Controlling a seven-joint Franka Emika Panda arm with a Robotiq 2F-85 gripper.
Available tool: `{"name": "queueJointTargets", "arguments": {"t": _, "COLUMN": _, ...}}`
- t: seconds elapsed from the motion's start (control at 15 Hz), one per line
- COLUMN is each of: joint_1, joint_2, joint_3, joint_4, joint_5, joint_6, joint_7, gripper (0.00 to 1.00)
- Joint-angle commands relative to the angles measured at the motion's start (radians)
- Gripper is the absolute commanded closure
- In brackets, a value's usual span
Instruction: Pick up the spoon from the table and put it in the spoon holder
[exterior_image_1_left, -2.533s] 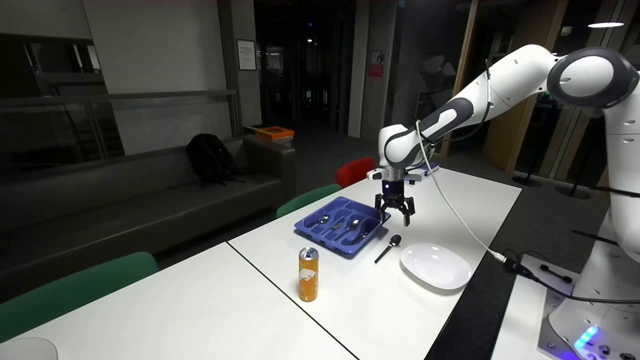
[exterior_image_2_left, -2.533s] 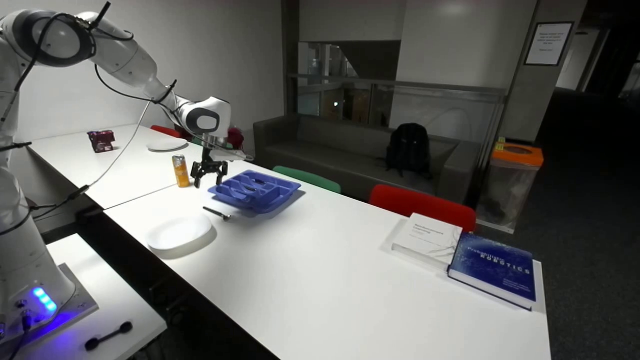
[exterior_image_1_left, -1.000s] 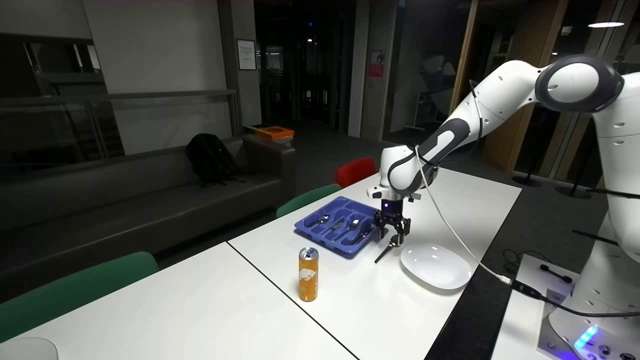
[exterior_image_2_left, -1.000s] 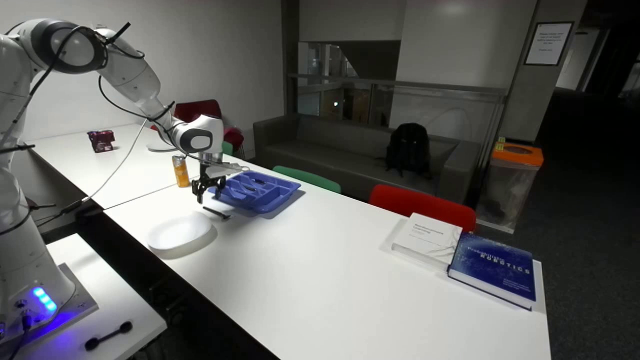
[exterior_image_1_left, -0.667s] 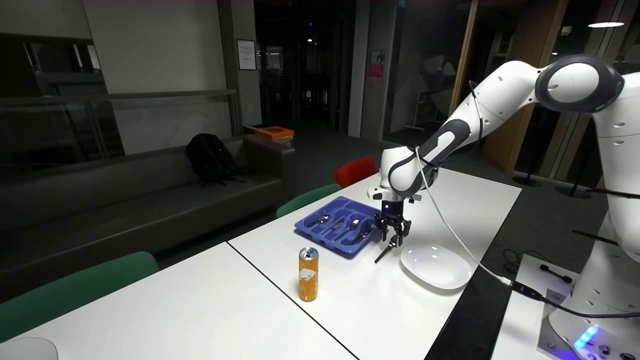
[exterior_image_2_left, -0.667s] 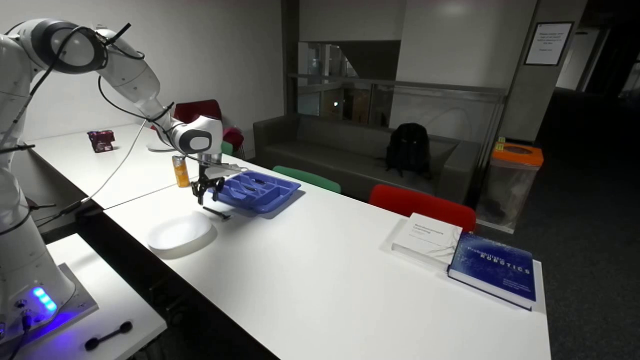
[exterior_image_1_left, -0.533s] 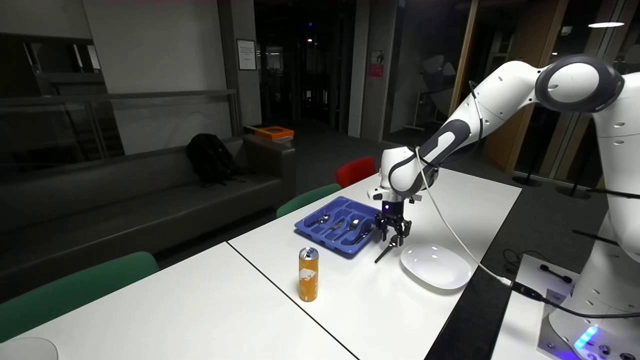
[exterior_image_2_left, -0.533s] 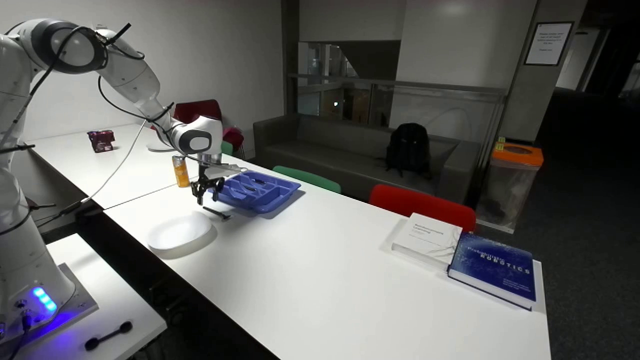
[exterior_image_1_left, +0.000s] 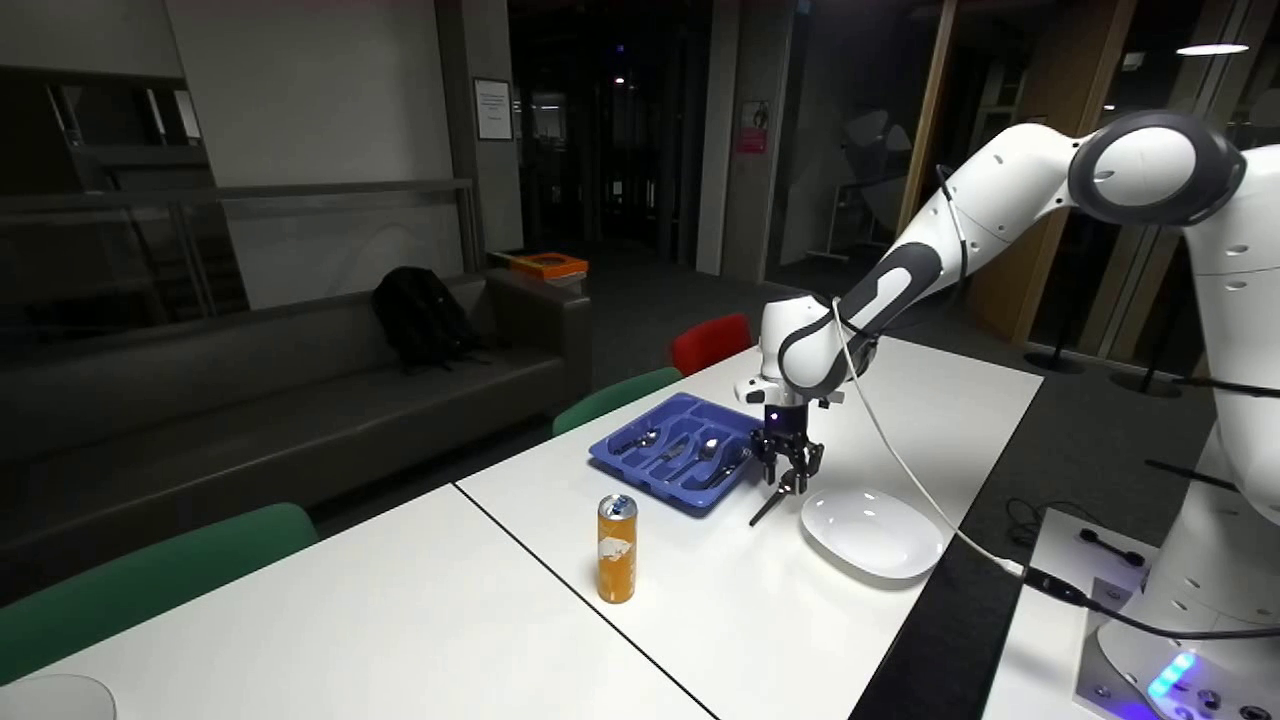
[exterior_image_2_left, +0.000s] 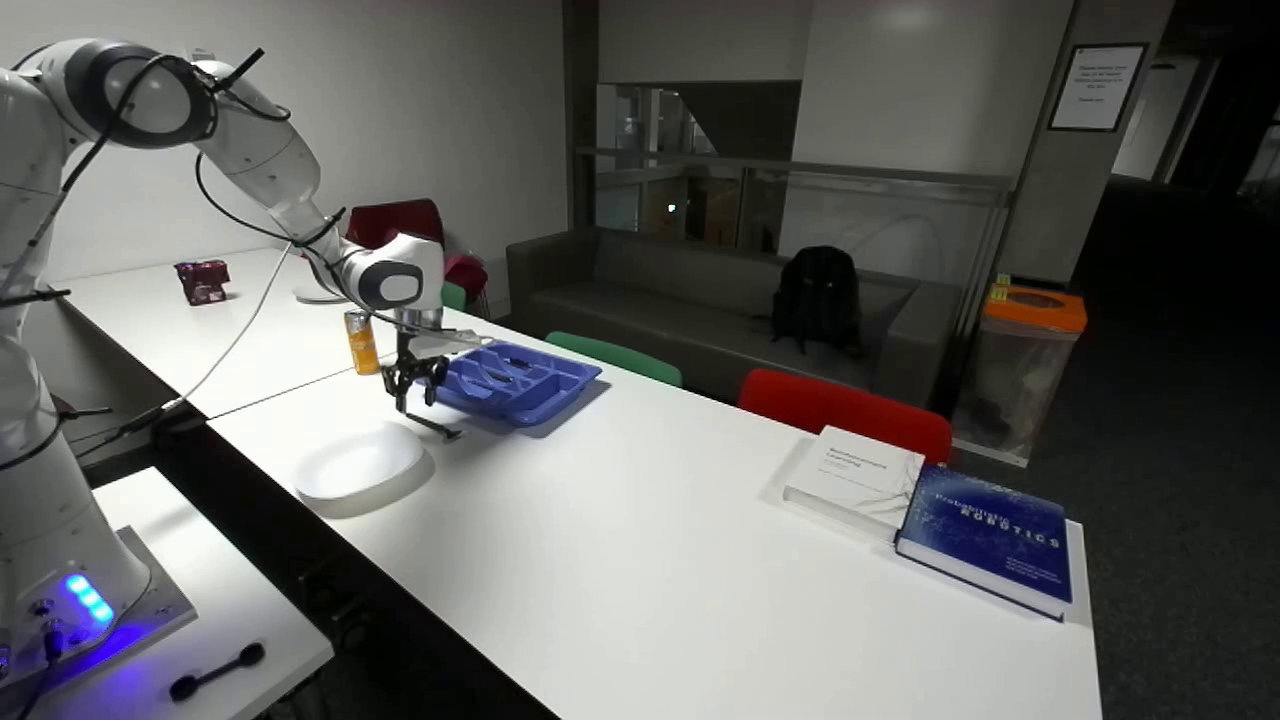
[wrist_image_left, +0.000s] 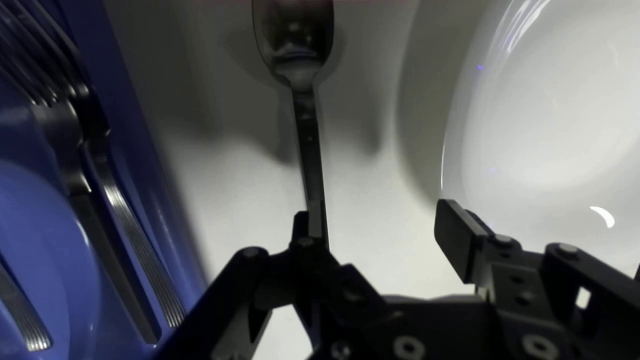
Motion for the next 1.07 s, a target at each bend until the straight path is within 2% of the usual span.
{"name": "queueJointTargets", "arguments": {"t": 0.0, "joint_1": -0.016, "joint_2": 0.016, "joint_3": 0.015, "joint_4": 0.003, "joint_5": -0.039, "joint_6": 0.036, "joint_7": 0.038, "gripper": 0.38}}
{"name": "queueJointTargets", "arguments": {"t": 0.67, "joint_1": -0.011, "joint_2": 0.078, "joint_3": 0.015, "joint_4": 0.051, "joint_5": -0.098, "joint_6": 0.028, "joint_7": 0.087, "gripper": 0.43}}
{"name": "queueJointTargets", "arguments": {"t": 1.0, "joint_1": -0.01, "joint_2": 0.098, "joint_3": 0.016, "joint_4": 0.072, "joint_5": -0.119, "joint_6": 0.028, "joint_7": 0.107, "gripper": 0.4}}
